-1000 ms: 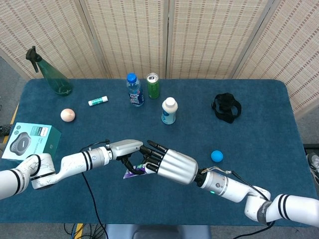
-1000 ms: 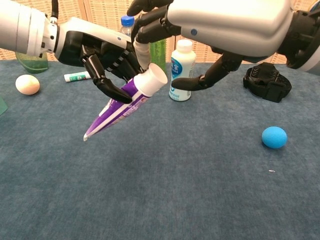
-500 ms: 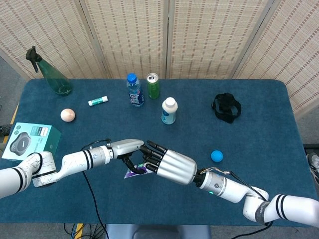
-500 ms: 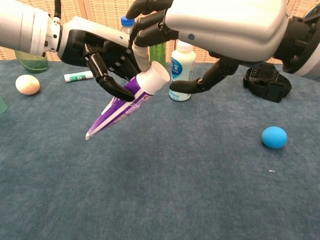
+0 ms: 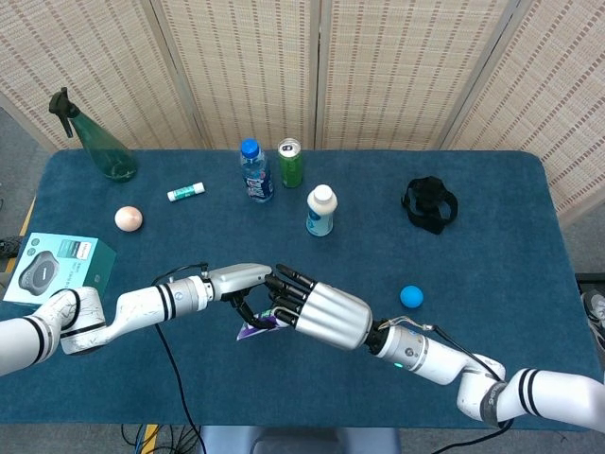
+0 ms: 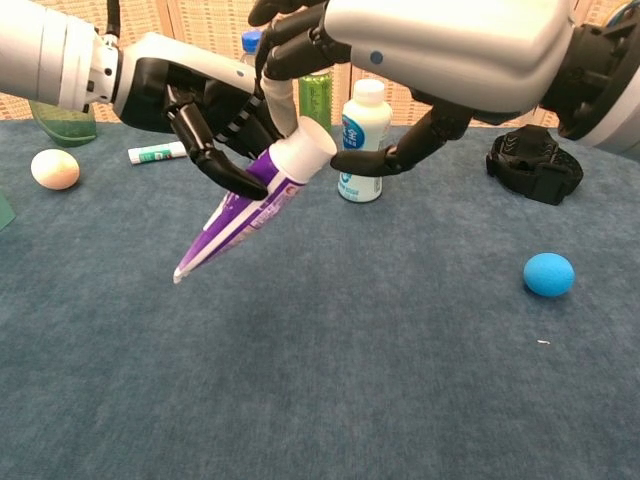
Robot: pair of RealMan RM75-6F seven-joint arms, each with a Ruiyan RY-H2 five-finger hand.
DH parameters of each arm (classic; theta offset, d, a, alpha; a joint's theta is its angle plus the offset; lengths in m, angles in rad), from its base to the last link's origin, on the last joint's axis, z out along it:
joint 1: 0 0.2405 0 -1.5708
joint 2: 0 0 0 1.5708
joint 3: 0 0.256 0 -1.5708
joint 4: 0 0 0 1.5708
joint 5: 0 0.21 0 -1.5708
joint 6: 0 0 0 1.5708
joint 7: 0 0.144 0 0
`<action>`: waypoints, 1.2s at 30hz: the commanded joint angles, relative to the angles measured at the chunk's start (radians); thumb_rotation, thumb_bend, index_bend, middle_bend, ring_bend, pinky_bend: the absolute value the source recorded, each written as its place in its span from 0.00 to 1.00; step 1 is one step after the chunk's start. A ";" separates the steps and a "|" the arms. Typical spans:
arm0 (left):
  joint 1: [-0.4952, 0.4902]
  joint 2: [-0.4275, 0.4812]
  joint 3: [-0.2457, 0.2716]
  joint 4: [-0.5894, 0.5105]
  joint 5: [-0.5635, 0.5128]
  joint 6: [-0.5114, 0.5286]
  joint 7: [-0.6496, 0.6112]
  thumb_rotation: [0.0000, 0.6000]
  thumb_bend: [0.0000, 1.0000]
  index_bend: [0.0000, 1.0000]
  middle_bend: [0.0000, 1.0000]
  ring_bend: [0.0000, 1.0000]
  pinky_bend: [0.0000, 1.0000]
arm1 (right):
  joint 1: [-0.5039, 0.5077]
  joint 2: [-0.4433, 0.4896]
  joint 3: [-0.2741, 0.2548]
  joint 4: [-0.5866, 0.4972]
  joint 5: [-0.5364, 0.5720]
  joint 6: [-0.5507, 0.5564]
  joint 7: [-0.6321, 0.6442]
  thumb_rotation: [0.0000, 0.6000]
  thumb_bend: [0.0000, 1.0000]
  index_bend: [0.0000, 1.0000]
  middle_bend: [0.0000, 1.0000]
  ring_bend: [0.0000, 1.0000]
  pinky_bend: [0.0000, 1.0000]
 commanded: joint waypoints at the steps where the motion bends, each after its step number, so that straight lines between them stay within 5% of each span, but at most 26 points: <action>1: 0.001 -0.004 0.006 0.008 0.005 0.012 -0.009 1.00 0.38 0.58 0.58 0.33 0.22 | 0.000 -0.001 0.000 0.003 0.003 0.001 -0.001 1.00 0.21 0.48 0.36 0.14 0.16; 36: 0.003 -0.040 0.042 0.086 0.030 0.123 -0.139 1.00 0.39 0.58 0.58 0.33 0.22 | -0.005 -0.043 0.035 0.046 -0.004 0.111 -0.010 1.00 0.21 0.53 0.37 0.14 0.16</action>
